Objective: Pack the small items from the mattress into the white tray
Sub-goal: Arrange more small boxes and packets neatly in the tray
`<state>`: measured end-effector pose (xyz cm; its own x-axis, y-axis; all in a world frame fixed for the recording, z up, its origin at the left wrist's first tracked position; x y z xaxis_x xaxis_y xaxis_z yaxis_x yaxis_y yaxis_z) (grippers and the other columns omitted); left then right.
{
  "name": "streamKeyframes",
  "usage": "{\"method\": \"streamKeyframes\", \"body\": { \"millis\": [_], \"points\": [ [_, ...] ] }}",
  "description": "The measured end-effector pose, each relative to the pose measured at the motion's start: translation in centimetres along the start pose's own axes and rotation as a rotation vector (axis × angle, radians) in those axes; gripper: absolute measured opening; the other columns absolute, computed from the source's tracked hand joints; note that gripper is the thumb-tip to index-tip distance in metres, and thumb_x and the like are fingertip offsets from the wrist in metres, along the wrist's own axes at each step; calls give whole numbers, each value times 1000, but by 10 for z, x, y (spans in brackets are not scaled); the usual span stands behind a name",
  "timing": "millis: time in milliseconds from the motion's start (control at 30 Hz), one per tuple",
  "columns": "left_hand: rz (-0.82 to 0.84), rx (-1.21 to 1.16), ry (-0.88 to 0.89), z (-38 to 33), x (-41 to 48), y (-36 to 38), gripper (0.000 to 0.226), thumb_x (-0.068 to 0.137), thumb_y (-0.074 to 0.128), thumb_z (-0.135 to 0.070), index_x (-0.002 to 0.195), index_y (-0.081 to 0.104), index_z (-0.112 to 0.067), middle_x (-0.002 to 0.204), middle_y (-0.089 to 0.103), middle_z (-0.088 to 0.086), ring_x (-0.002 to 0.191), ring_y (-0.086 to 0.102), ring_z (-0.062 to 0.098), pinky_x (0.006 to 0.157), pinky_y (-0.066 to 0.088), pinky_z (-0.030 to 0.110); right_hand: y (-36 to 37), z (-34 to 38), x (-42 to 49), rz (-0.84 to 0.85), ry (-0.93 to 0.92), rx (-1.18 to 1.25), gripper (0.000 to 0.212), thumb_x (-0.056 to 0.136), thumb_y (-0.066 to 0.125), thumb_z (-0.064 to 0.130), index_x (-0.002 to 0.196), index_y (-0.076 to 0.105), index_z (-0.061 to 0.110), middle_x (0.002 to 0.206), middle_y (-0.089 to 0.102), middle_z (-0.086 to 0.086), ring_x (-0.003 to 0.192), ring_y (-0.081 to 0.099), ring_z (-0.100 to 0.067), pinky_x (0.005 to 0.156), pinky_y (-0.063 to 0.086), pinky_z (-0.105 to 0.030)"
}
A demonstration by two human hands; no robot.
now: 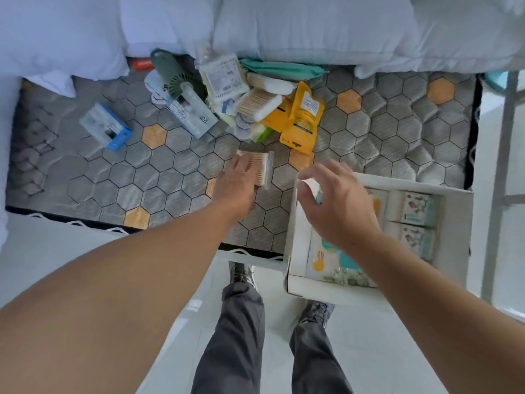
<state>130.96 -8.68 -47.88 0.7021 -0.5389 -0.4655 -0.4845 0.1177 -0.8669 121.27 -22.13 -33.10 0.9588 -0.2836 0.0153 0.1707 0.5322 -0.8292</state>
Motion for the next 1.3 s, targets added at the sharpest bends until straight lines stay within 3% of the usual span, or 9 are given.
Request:
{"method": "streamKeyframes", "body": {
  "millis": [167, 300, 467, 633, 767, 867, 967, 1100, 1300],
  "points": [
    [-197, -11, 26, 8, 16, -6, 65, 83, 72, -25, 142, 44, -16, 140, 48, 9, 128, 44, 31, 101, 45, 47, 21, 23, 32, -19, -3, 6, 14, 93, 60, 17, 94, 71, 8, 92, 68, -7, 85, 62, -31, 75, 52, -43],
    [-409, -564, -57, 38, 12, -35, 33, 95, 61, -27, 126, 59, -14, 107, 67, 2, 94, 60, 19, 81, 54, 38, 42, 19, 54, 13, 98, 64, 17, 94, 58, 18, 98, 72, 9, 93, 69, -6, 81, 65, -27, 69, 56, -42],
    [-5, -1588, -339, 56, 4, -21, 25, 104, 51, -27, 121, 62, -12, 103, 73, 9, 94, 73, 27, 76, 63, 41, 67, -1, 74, 191, 454, 259, 41, 95, 68, 30, 133, 57, 17, 110, 65, 8, 97, 68, -13, 75, 59, -29],
    [289, -1732, -293, 48, 1, -35, 21, 104, 50, -25, 110, 66, -12, 92, 73, 8, 93, 69, 30, 95, 53, 55, 95, -3, 78, 339, 755, 619, 37, 82, 84, 23, 112, 61, 18, 99, 73, -1, 85, 76, -20, 75, 65, -42],
    [194, -1475, -304, 55, 16, -56, 30, 104, 48, -30, 108, 69, -8, 106, 72, 17, 101, 70, 33, 97, 56, 48, 93, -17, 76, 250, 908, 722, 36, 79, 86, 14, 103, 58, 12, 103, 72, -8, 84, 77, -22, 71, 66, -40],
    [-188, -835, -281, 66, 38, -93, 21, 95, 60, -19, 112, 67, -10, 110, 68, 7, 96, 63, 20, 88, 56, 35, 77, -32, 76, 131, 935, 684, 37, 78, 87, 15, 99, 56, 14, 108, 68, -8, 87, 76, -25, 69, 66, -40],
    [-280, -430, -40, 23, 66, -107, 48, 86, 67, -19, 132, 55, -13, 134, 52, 8, 123, 47, 24, 102, 46, 37, 58, -47, 72, 55, 926, 557, 35, 78, 86, 20, 93, 55, 23, 101, 68, -3, 84, 74, -23, 70, 65, -42],
    [-205, -160, 9, -7, 101, -94, 65, 80, 75, -33, 137, 48, -23, 143, 45, 5, 136, 38, 33, 108, 39, 51, 39, -66, 58, 17, 939, 472, 28, 80, 81, 22, 98, 59, 21, 93, 69, 1, 83, 74, -22, 69, 65, -45],
    [-407, -146, 1, 5, 90, -124, 40, 90, 57, -15, 131, 57, -15, 127, 64, 9, 118, 56, 31, 98, 41, 46, 31, -79, 44, -19, 977, 606, 23, 81, 78, 17, 92, 58, 18, 97, 71, -6, 85, 75, -28, 73, 64, -52]
  ]
}}
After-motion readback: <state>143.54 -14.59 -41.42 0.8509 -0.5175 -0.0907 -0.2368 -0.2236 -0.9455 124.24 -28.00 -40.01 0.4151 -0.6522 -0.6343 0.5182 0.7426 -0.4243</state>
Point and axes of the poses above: each hand's wrist, its own x-axis towards the middle knuckle, its own y-axis out of the palm, z = x × y, the point moved 10 cm from there along x, towards the middle knuckle
